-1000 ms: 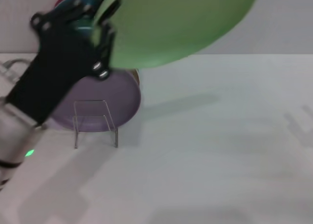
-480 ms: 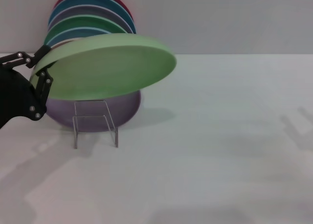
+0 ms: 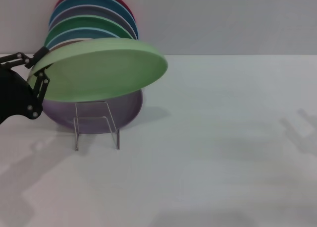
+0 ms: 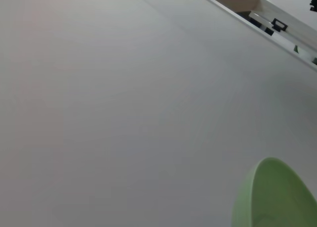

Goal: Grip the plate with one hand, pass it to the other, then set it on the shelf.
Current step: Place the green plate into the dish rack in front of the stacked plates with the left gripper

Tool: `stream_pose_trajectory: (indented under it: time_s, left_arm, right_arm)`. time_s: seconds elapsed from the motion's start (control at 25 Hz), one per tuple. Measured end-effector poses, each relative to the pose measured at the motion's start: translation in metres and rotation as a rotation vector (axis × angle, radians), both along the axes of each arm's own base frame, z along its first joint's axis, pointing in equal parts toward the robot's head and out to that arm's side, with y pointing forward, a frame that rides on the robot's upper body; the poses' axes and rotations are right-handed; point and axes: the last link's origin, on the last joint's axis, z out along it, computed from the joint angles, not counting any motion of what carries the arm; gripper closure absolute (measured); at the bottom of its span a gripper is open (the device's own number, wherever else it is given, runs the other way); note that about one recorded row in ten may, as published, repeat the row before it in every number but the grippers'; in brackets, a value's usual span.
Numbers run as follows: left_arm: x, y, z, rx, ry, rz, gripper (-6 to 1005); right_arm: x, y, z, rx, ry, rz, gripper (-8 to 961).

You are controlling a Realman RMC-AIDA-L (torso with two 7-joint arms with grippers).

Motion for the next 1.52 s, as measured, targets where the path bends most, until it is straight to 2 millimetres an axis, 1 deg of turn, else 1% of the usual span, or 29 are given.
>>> stream_pose_trajectory:
  time_s: [0.16, 0.48, 0.76, 1.08, 1.48, 1.52]
  left_arm:
    - [-0.002, 0.001, -0.001, 0.005, 0.015, 0.011, 919]
    - [-0.013, 0.002, -0.006, 0.001, 0.066, 0.073, 911]
    - [-0.016, 0.0, -0.009, -0.004, 0.081, 0.086, 889]
    - [-0.017, 0.001, -0.022, -0.003, 0.083, 0.133, 864]
    - [-0.017, -0.002, -0.032, 0.013, 0.086, 0.147, 833]
    - [-0.017, -0.002, -0.032, 0.013, 0.086, 0.147, 805]
  right_arm:
    - [-0.001, 0.0, 0.0, 0.0, 0.001, 0.003, 274]
    - [-0.003, 0.005, -0.001, -0.004, 0.004, 0.009, 275]
    - [-0.004, 0.008, -0.001, -0.004, 0.001, 0.013, 275]
    - [-0.006, 0.01, 0.0, -0.001, -0.001, 0.02, 275]
    - [-0.008, 0.012, 0.001, 0.001, -0.003, 0.031, 275]
    - [-0.008, 0.012, 0.001, 0.001, -0.003, 0.031, 275]
